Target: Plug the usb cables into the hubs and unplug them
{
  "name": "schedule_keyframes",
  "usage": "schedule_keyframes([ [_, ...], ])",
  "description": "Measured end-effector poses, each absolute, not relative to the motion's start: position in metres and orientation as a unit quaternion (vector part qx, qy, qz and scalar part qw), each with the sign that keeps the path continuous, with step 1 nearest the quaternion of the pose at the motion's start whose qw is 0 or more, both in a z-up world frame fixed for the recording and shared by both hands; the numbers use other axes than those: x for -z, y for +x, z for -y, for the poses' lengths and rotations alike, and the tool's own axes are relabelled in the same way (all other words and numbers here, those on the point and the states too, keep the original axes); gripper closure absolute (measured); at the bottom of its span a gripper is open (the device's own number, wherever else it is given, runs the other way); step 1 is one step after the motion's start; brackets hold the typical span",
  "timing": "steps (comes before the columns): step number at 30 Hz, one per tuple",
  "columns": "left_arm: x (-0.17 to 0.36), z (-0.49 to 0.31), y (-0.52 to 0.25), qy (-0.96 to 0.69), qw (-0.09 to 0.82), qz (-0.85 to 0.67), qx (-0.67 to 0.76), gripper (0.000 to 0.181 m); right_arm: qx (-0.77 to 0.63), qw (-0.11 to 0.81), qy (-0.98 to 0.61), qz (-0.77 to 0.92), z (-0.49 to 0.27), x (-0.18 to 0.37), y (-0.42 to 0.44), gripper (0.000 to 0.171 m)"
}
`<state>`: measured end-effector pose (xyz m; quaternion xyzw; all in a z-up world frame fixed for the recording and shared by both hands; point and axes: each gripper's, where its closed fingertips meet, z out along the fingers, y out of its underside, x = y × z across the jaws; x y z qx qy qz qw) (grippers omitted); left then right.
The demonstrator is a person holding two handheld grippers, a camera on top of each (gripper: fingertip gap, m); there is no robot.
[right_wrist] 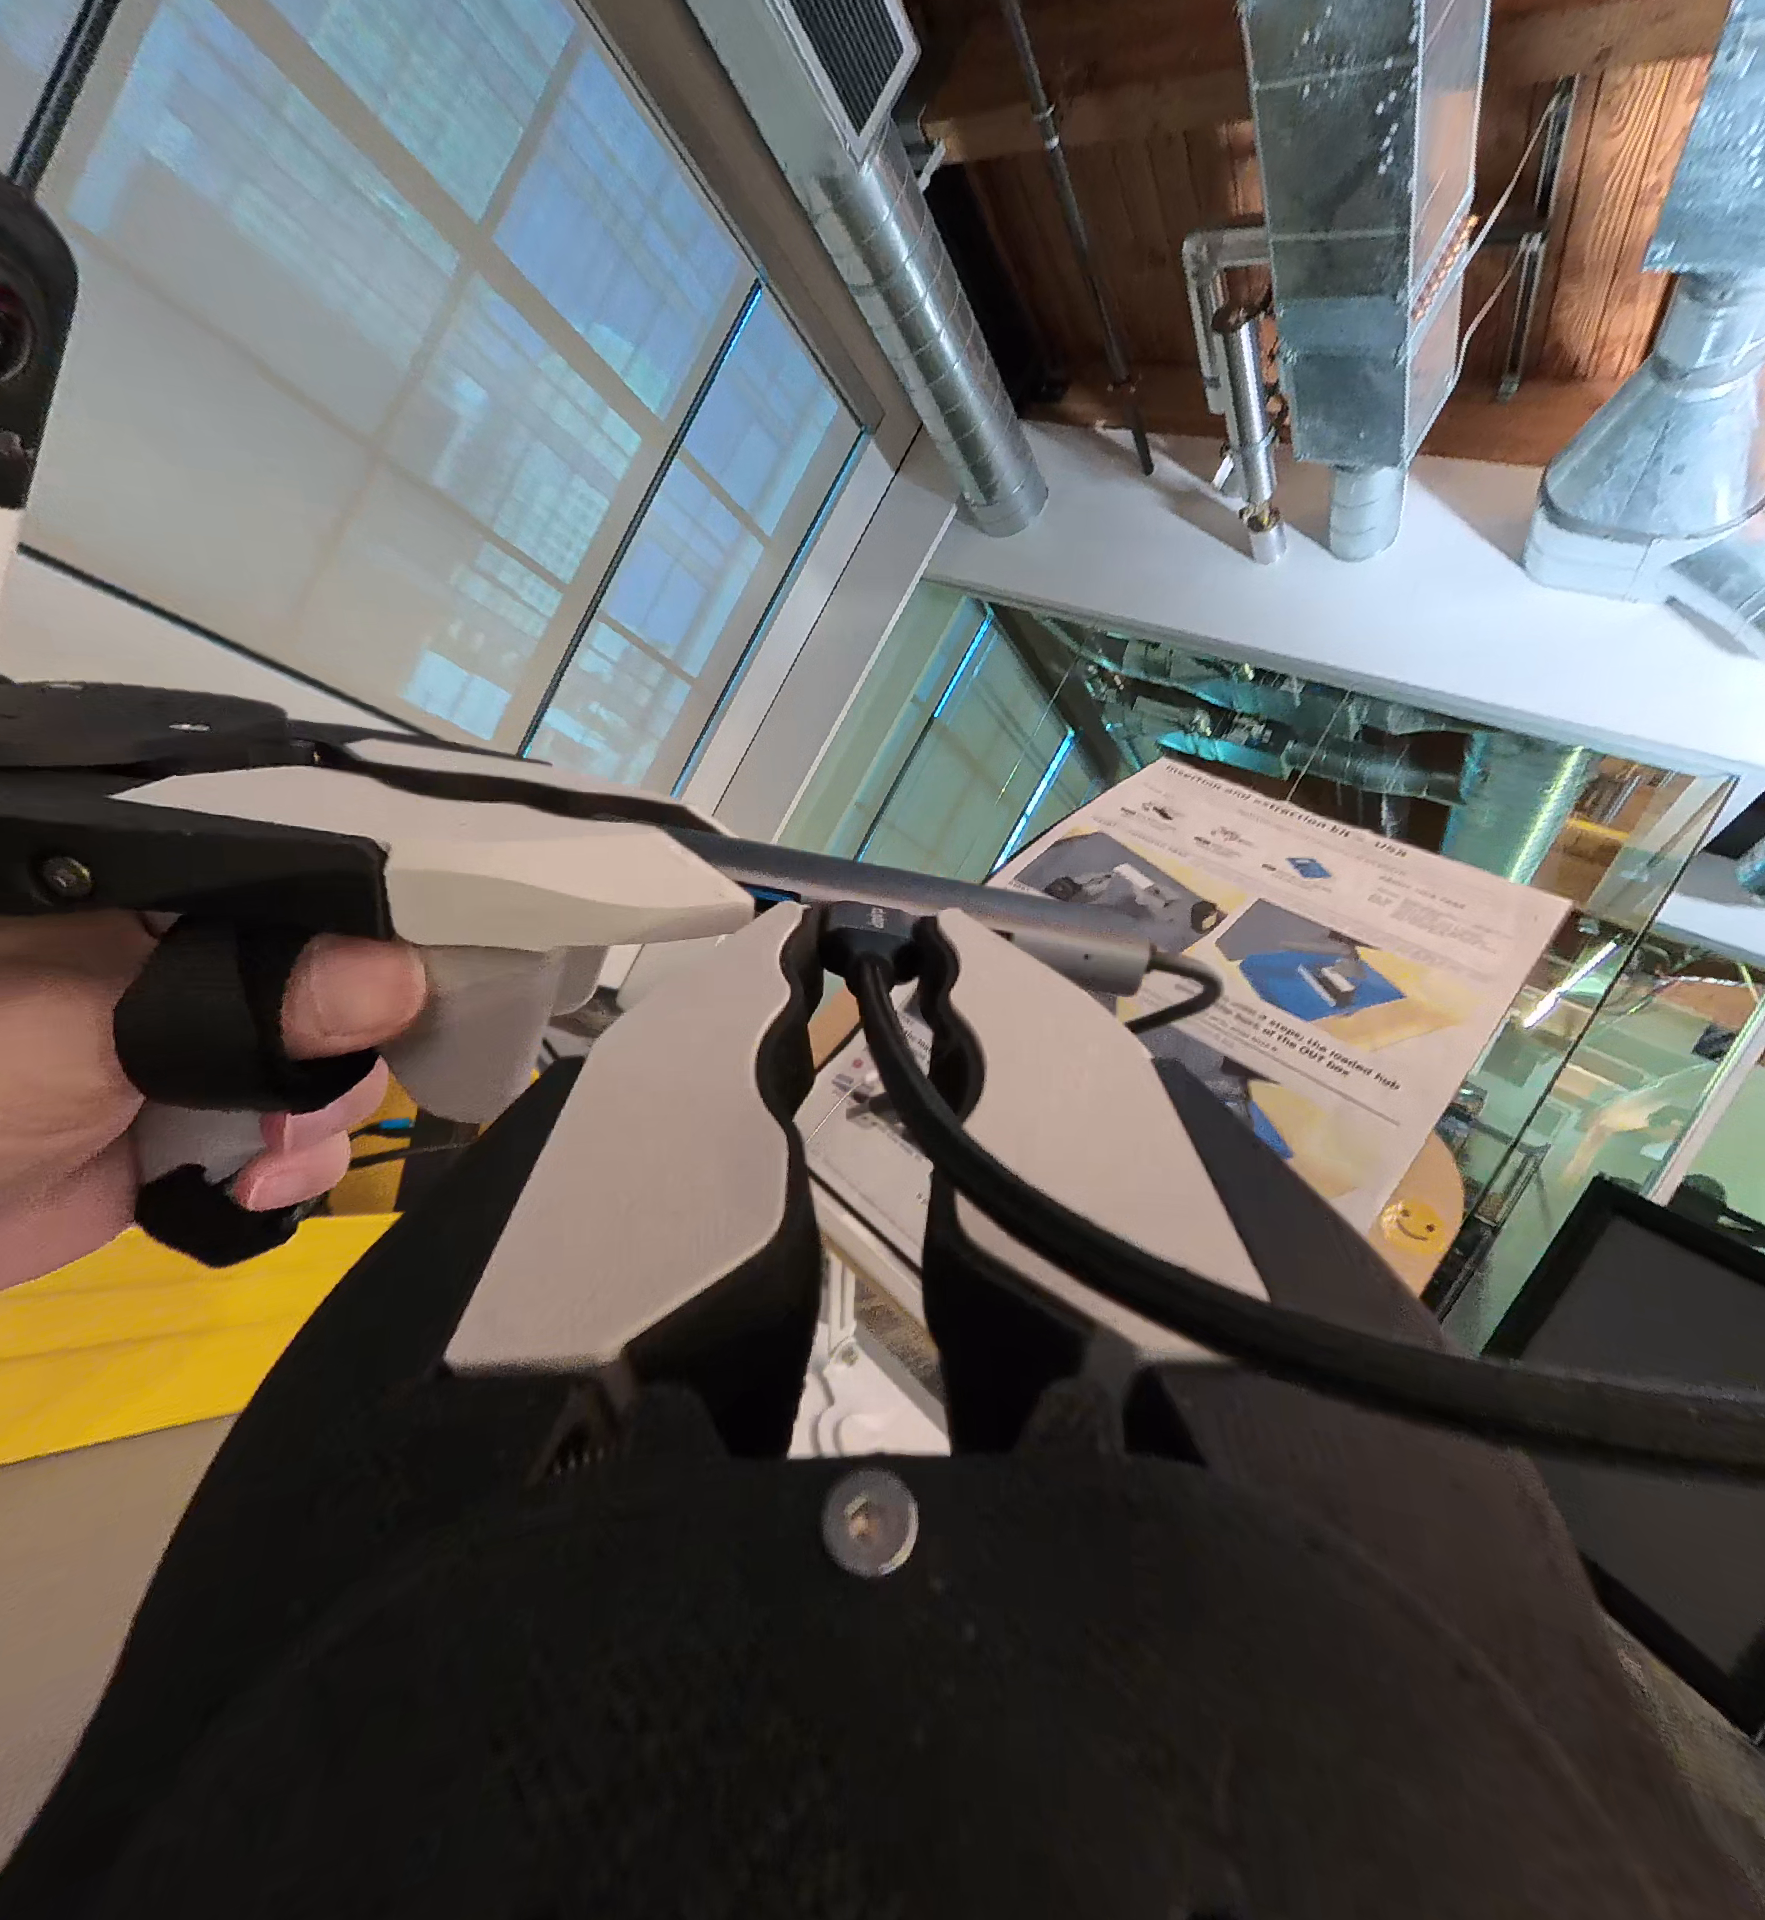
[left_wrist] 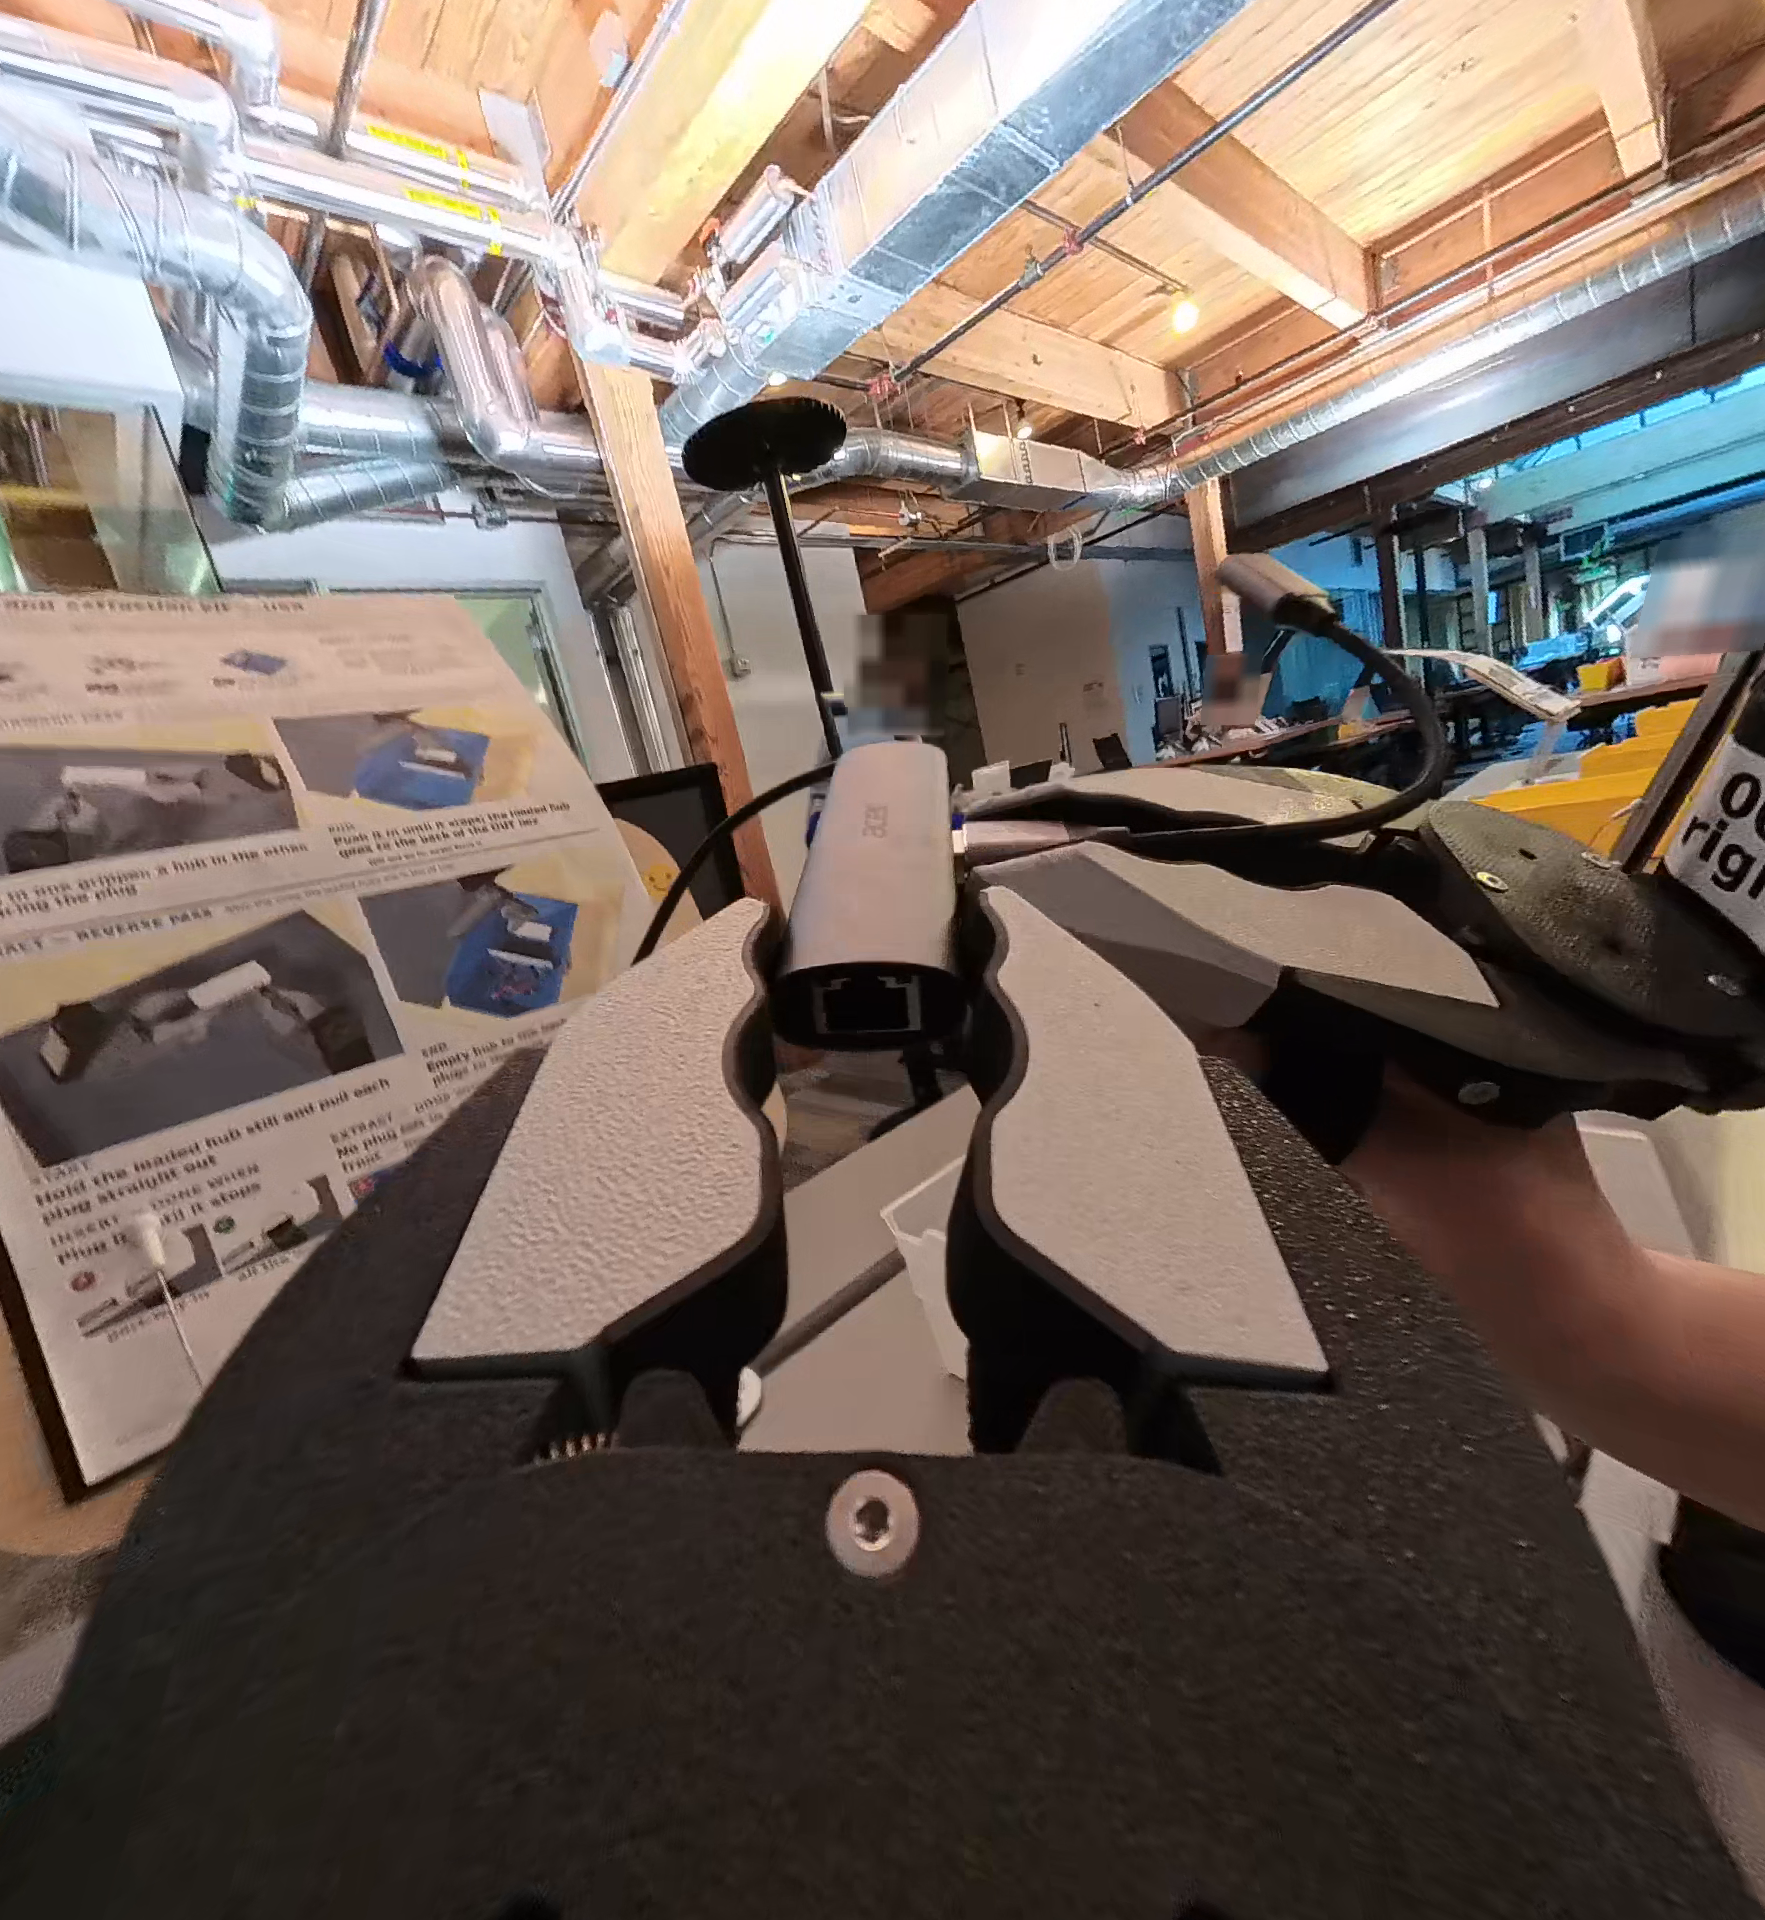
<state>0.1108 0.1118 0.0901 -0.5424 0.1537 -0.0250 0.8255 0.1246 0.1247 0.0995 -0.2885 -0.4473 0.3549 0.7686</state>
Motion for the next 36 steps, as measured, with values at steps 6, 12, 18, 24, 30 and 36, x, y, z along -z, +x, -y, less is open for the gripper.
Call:
schedule_keyframes([
  [6, -0.112, -0.106, 0.129, -0.510, 0.842, -0.177, -0.017, 0.148, -0.352, 0.794, -0.256, 0.424, -0.118, -0.120, 0.144, 0.153],
  [12, -0.122, -0.110, 0.142, -0.495, 0.851, -0.176, -0.015, 0.148, -0.330, 0.816, -0.250, 0.403, -0.120, -0.131, 0.158, 0.153],
  [18, -0.126, -0.112, 0.144, -0.495, 0.850, -0.181, -0.012, 0.148, -0.327, 0.814, -0.250, 0.411, -0.122, -0.134, 0.161, 0.153],
  [24, -0.143, -0.099, 0.075, -0.473, 0.879, -0.061, 0.001, 0.148, -0.360, 0.814, -0.204, 0.408, -0.105, -0.150, 0.181, 0.153],
  [30, -0.140, -0.097, 0.076, -0.508, 0.853, -0.114, -0.051, 0.148, -0.361, 0.764, -0.274, 0.459, -0.131, -0.143, 0.167, 0.153],
  [36, -0.110, -0.123, 0.065, -0.586, 0.801, -0.122, -0.003, 0.148, -0.366, 0.496, -0.505, 0.605, -0.162, -0.077, 0.179, 0.152],
])
